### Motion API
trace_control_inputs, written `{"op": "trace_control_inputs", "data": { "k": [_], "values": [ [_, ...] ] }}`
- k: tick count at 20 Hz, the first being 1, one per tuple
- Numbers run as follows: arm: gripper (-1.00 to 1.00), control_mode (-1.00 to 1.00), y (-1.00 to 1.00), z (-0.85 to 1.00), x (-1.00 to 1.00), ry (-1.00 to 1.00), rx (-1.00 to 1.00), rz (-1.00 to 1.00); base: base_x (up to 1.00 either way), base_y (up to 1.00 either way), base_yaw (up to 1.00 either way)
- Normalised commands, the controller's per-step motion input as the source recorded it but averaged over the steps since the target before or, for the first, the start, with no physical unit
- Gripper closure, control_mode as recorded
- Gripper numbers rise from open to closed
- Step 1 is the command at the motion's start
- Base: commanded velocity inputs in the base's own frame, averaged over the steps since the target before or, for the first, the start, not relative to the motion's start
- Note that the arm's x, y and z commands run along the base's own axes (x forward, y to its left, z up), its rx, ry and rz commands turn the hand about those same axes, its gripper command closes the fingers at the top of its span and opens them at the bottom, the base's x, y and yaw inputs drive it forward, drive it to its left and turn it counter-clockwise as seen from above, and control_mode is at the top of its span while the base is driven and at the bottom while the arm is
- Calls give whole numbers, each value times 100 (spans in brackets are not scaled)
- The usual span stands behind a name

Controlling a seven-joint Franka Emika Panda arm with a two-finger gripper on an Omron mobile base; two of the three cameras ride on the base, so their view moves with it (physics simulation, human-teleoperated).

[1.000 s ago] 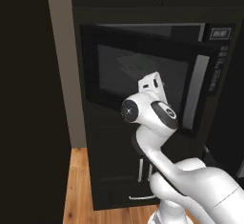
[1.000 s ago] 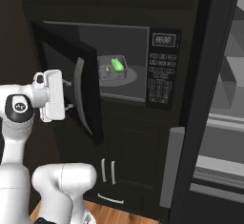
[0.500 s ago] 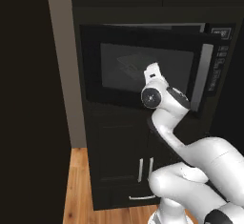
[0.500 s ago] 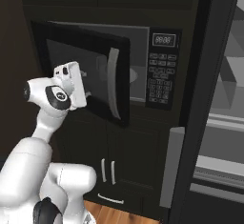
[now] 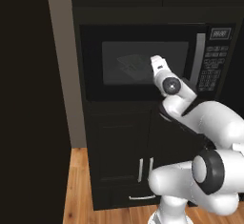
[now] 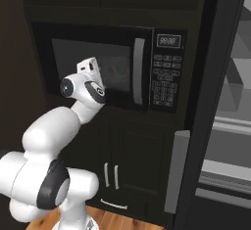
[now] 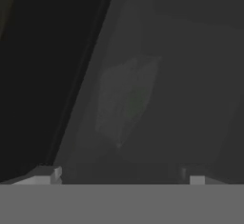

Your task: Place the tupperware containing the fish and corn meal in the microwave. Close the microwave door and press the start button to reheat the meal.

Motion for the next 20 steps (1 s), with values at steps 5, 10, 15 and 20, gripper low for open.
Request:
{"op": "trace_control_inputs", "data": {
  "k": [5, 10, 15, 20],
  "values": [
    [-100, -100, 0, 25, 65, 2, 4, 16, 0, 0, 0],
    [-100, -100, 0, 49, 61, 11, 1, 12, 0, 0, 0],
    [-100, -100, 0, 50, 72, 28, 0, 7, 0, 0, 0],
    [-100, -100, 0, 64, 18, 30, 0, 1, 0, 0, 0]
  ]
}}
